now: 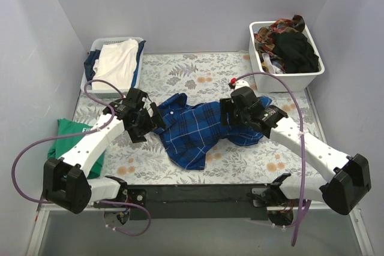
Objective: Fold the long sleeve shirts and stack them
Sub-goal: Flatten the shirt out
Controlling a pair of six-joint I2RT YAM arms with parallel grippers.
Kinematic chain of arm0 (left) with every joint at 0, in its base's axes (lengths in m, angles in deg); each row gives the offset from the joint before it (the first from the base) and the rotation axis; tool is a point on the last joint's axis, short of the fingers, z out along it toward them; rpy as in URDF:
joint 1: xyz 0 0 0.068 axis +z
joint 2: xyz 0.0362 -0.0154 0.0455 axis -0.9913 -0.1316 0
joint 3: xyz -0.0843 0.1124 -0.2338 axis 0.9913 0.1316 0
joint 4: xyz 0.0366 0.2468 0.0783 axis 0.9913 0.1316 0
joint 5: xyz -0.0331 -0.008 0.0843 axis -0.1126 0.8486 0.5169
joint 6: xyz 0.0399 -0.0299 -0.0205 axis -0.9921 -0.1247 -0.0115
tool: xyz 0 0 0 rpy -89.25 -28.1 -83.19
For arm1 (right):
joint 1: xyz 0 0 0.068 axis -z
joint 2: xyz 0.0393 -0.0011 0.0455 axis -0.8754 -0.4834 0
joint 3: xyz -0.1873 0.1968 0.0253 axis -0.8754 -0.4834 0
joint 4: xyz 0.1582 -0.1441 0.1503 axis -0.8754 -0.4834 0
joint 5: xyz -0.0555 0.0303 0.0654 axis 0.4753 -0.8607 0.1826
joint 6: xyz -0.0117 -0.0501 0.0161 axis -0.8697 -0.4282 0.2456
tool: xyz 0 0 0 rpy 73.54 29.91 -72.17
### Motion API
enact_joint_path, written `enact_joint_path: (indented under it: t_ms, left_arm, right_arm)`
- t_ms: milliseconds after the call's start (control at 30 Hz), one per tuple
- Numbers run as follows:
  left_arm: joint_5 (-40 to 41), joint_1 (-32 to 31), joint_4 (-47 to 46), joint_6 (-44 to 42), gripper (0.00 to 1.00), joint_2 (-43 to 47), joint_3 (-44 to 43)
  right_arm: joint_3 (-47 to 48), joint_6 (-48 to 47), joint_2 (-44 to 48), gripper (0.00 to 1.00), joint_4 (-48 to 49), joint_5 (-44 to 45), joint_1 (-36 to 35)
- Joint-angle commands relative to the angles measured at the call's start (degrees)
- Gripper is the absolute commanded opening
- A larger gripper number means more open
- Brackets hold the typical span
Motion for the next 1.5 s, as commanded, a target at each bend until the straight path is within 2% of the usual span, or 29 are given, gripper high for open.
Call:
enact_joint_path:
  t_ms: [0, 200, 367, 533, 733, 933, 1033, 1067, 1167, 1200, 1400, 1467]
  left_arm:
    - [-2.0, -0.6, -2.5, 1.3, 0.97, -2.3, 0.4]
    - [-3.8, -1.9, -9.1, 1.6, 0.98, -9.7, 1.9]
    - [-3.7, -2.4, -13.0, 0.9, 0.96, -15.8, 2.3]
    - [-3.4, -2.7, -17.1, 0.3, 0.93, -17.2, 2.8]
    - [-5.6, -3.0, -27.2, 0.8, 0.82, -17.2, 5.2]
    - [-6.1, -4.2, -29.5, 1.0, 0.72, -16.3, 7.2]
    - [-5.7, -4.2, -29.5, 0.9, 0.55, -16.0, 7.5]
    - [-5.5, -4.2, -29.2, 0.9, 0.40, -15.5, 7.3]
    - [-3.4, -4.2, -27.2, 1.0, 0.13, -13.7, 6.3]
    - [-2.1, -4.2, -26.2, 0.4, 0.00, -13.3, 4.4]
    - [9.8, -4.2, -14.6, -4.6, 0.00, -9.0, -8.1]
    - [13.1, -4.2, -10.6, -6.0, 0.00, -7.9, -15.6]
  right_arm:
    - [-4.0, -2.5, -2.6, 0.75, 2.4, -11.0, 2.2]
    - [-4.7, -3.6, -8.2, 0.75, 7.0, -14.0, 5.8]
    - [1.1, -3.7, -17.7, 0.75, 7.7, -16.9, 10.4]
    - [6.9, -3.6, -25.5, 0.74, 7.6, -20.7, 13.8]
    - [11.0, -4.1, -29.1, 0.73, 7.5, -24.9, 15.0]
    - [12.2, -3.4, -29.8, 0.73, 7.6, -25.3, 15.3]
    - [12.7, -3.2, -29.8, 0.72, 7.5, -25.3, 15.3]
    - [12.7, -3.2, -29.5, 0.72, 7.5, -25.1, 15.4]
    - [12.9, -3.3, -27.7, 0.73, 6.4, -23.0, 15.4]
    - [12.9, -3.5, -25.9, 0.74, 6.1, -22.2, 15.4]
    - [12.3, -5.0, -15.9, 0.79, 2.2, -14.1, 16.0]
    - [12.1, -5.1, -12.8, 0.80, 1.8, -11.5, 16.6]
